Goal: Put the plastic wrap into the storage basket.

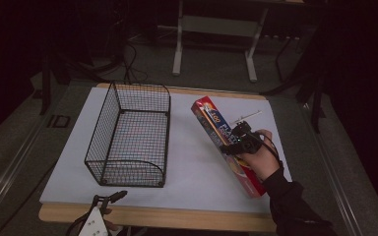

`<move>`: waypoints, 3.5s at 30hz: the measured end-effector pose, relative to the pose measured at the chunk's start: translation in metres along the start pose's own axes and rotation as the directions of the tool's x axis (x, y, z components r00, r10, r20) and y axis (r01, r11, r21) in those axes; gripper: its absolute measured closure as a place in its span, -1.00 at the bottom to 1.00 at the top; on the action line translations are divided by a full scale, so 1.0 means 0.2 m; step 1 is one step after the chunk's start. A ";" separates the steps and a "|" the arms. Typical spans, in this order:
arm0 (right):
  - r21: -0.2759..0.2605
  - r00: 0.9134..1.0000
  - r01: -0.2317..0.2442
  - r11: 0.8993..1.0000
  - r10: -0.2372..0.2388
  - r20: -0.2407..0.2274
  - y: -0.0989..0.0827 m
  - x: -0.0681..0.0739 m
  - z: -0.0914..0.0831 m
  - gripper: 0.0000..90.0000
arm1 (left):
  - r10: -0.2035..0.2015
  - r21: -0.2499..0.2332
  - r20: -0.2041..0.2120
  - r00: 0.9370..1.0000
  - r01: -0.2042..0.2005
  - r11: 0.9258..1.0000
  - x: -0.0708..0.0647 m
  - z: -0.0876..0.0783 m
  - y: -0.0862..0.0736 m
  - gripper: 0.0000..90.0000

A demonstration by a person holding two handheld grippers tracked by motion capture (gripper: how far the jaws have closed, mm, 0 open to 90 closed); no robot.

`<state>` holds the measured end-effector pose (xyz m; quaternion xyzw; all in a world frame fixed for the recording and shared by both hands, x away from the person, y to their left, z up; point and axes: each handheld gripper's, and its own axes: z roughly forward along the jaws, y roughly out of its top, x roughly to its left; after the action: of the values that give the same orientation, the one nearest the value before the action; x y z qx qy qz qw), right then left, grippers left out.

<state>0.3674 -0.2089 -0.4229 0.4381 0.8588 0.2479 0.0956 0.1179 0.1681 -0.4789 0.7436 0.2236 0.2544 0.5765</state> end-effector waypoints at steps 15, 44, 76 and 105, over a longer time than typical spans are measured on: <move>-0.058 1.000 -0.026 0.998 0.025 -0.015 0.17 0.19 0.01 -0.12 | 0.001 -0.003 -0.001 1.000 -0.001 1.000 0.00 0.00 0.00 -0.99; -0.243 0.999 -0.041 0.969 0.045 0.011 0.64 0.49 -0.17 -0.12 | 0.011 -0.001 0.005 1.000 -0.011 1.000 0.00 -0.01 0.00 -1.00; -0.350 0.999 -0.047 0.935 0.043 -0.019 0.97 0.78 -0.07 -0.12 | 0.017 -0.002 0.024 1.000 -0.017 1.000 -0.01 -0.02 0.00 -1.00; -0.274 0.996 -0.064 0.960 0.044 -0.078 0.92 1.03 0.38 -0.12 | 0.020 0.000 0.036 0.999 -0.020 1.000 -0.01 -0.03 -0.01 -1.00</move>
<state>0.4024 0.0717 -0.3832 0.4345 0.8064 0.3833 0.1183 0.1134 0.1711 -0.4792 0.7503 0.2061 0.2467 0.5777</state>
